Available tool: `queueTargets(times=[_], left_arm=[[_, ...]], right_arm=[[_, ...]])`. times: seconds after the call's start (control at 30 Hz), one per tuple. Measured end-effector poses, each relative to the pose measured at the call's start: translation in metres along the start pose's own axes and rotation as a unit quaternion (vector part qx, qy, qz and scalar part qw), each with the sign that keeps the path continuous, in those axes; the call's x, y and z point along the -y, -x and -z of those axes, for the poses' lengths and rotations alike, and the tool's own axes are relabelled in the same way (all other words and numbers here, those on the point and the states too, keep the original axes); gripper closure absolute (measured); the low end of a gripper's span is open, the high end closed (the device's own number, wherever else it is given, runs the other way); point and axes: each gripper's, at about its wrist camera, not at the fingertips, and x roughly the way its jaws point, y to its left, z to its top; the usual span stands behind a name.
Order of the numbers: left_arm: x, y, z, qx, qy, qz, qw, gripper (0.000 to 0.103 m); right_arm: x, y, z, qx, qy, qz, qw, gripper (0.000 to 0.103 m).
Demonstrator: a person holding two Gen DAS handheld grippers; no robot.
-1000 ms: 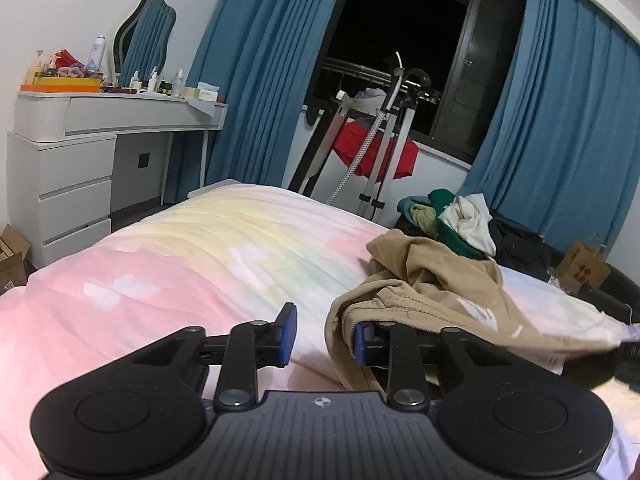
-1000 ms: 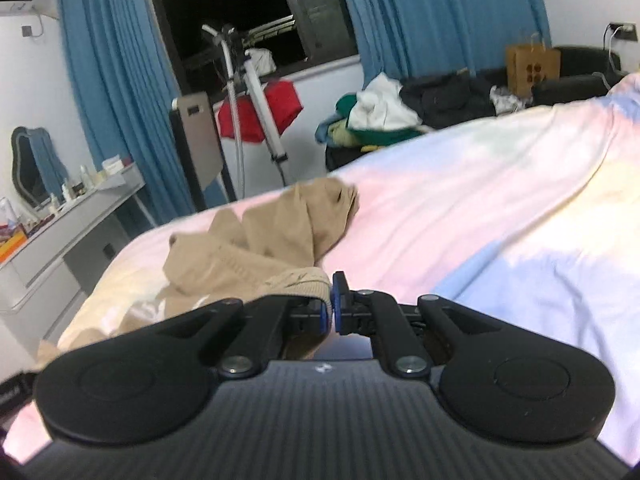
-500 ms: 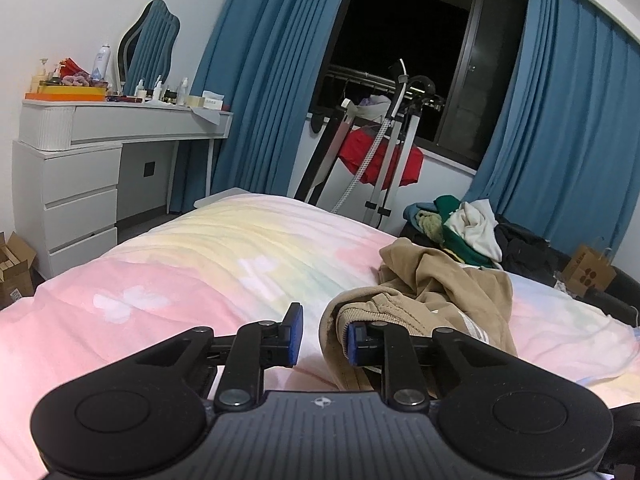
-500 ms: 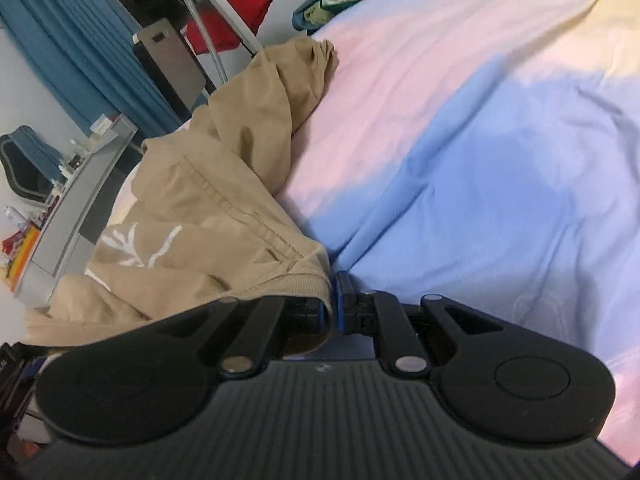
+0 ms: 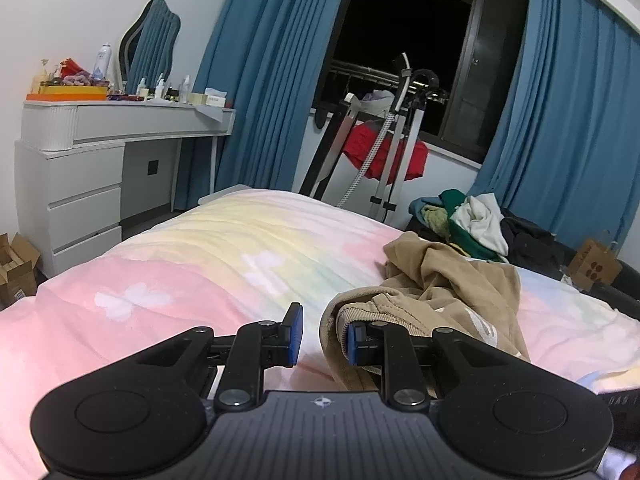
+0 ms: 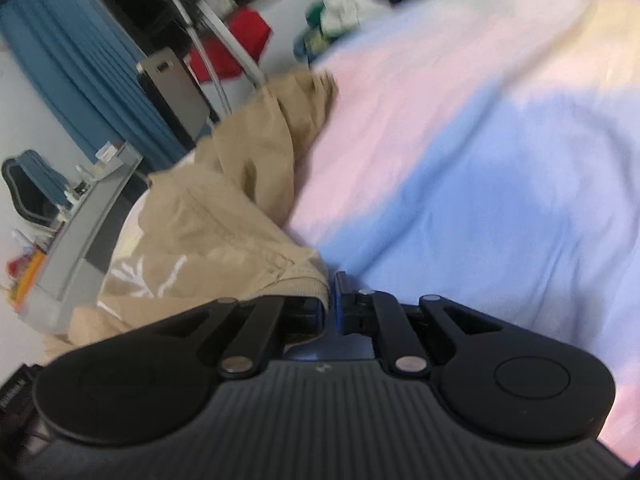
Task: Fold clothes
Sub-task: 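Raise the T-shirt high with both grippers, stretching it between them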
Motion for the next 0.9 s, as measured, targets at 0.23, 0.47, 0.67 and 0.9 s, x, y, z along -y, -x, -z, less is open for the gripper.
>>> queueTargets(times=[0.23, 0.47, 0.67, 0.9], left_arm=[[0.011, 0.015, -0.035, 0.036, 0.002, 0.047, 0.9983, 0.093], [0.038, 0.073, -0.136, 0.126, 0.001, 0.109, 0.986, 0.097], [0.071, 0.154, -0.242, 0.221, -0.055, 0.162, 0.9603, 0.097], [0.082, 0.256, -0.336, 0.258, -0.077, 0.205, 0.941, 0.096]], right_arm=[[-0.041, 0.056, -0.019, 0.174, 0.097, 0.014, 0.98, 0.097], [-0.093, 0.146, -0.076, 0.315, 0.188, 0.017, 0.93, 0.098], [-0.137, 0.248, -0.167, 0.388, 0.182, -0.014, 0.903, 0.098], [-0.178, 0.384, -0.224, 0.44, 0.198, -0.046, 0.875, 0.097]])
